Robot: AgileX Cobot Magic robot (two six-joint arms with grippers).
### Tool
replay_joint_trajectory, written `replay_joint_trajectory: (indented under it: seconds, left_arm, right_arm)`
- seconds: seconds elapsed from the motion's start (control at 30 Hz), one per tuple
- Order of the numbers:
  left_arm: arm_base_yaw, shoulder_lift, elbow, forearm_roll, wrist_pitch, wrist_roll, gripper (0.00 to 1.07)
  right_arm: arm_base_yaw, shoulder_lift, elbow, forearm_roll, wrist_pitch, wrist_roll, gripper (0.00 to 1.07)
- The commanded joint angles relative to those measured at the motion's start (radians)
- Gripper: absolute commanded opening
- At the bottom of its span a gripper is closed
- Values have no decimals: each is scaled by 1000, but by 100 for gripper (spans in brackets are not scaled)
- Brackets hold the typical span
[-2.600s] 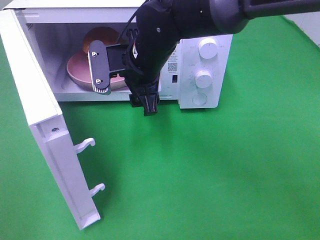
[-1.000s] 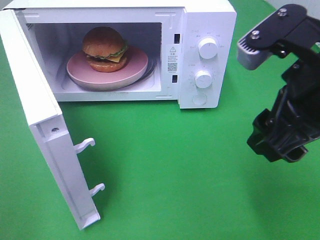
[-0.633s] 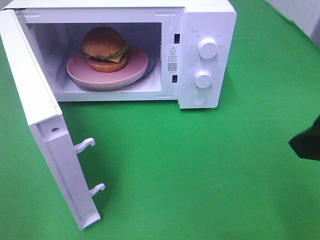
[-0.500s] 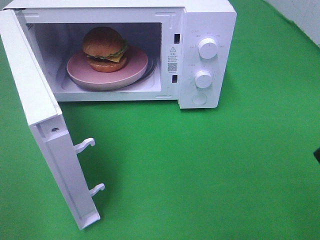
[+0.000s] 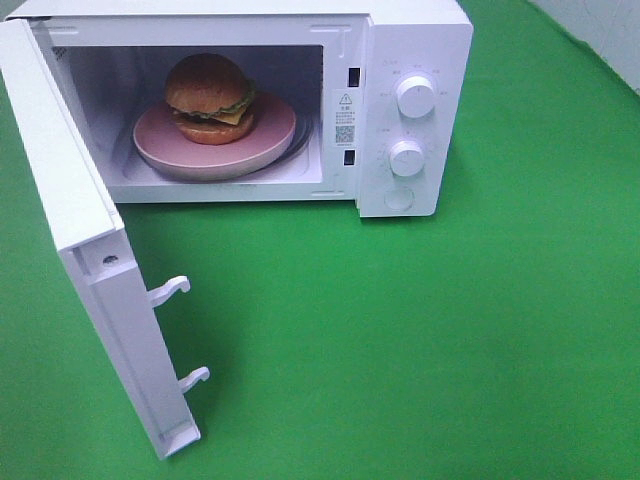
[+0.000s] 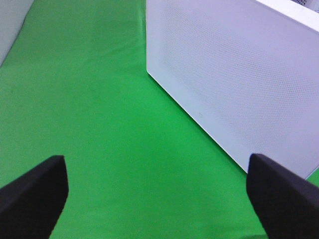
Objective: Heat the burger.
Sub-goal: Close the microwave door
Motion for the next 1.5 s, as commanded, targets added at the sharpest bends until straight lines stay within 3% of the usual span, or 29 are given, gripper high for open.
replay_joint_trajectory:
  seconds: [0.03, 0.2, 0.27, 0.57, 0.77, 1.5]
  left_arm:
    - [-2, -15, 3, -3, -9, -5, 89]
    - [-2, -15, 3, -3, -9, -5, 89]
    - [-2, -15, 3, -3, -9, -5, 89]
    - [-2, -15, 3, -3, -9, -5, 89]
    - [-2, -15, 3, -3, -9, -5, 89]
    - [-2, -10, 3, -3, -9, -6, 89]
  right_arm:
    - [-136, -98, 54, 33, -5, 10, 76]
    - [-197, -170, 79, 54, -19, 8, 76]
    - [-278, -287, 93, 86, -59, 7, 76]
    - [-400, -528, 112, 113, -92, 4, 76]
    - [-442, -628, 112, 114, -92, 8, 76]
    - [-449, -627, 112, 114, -93, 8, 76]
